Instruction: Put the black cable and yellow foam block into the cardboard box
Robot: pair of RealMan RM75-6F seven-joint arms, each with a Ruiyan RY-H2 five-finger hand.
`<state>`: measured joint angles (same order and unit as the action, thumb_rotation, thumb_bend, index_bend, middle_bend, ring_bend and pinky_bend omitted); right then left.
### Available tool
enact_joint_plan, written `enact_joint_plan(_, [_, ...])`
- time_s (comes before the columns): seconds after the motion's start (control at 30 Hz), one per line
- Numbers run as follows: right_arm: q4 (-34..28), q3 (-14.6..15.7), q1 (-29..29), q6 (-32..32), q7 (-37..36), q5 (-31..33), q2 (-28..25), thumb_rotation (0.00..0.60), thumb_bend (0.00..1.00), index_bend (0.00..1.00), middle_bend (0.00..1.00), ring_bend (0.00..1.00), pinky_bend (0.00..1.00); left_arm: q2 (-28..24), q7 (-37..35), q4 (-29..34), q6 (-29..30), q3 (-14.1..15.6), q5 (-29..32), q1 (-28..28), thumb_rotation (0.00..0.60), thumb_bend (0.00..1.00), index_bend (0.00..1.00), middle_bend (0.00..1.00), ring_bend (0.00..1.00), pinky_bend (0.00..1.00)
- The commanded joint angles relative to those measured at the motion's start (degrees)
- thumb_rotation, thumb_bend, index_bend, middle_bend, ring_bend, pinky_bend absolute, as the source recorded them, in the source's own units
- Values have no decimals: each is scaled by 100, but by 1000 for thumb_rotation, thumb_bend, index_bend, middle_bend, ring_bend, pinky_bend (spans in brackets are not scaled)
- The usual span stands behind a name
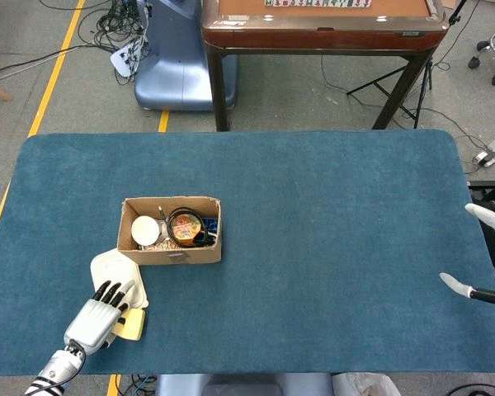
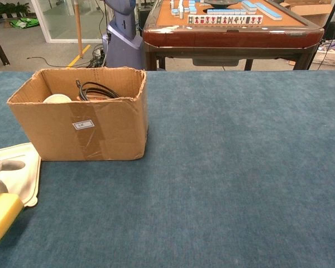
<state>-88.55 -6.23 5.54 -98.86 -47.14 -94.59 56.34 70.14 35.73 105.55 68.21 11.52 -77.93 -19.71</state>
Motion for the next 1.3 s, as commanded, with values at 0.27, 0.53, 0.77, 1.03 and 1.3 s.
enact_joint_plan(0.27, [-17,10,8,10,35,-21,3,600,0,150,169,0,0,-456,55,453,494,-138,-297,201,600,403,477,0,0,0])
enact_joint_plan(0.53, [-9,7,12,13,18,-10,1,600,0,150,169,0,0,-1053,119,1081,869,-586,-243,184,600,403,478,0,0,0])
enact_joint_plan(0.77, [-5,6,18,21,6,-8,-3,600,0,150,169,0,0,-1585,48,1766,861,-1050,10,-18,600,403,477,0,0,0])
enact_joint_plan(1.03, [-19,22,44,63,57,-37,3,600,0,150,169,0,0,-1526,596,2189,494,-1823,827,-738,600,396,457,0,0,0])
enact_joint_plan(1.3, [19,-4,-1,-18,-94,24,-33,600,0,150,169,0,0,-939,986,1828,56,-2512,2410,-1681,600,394,400,0,0,0])
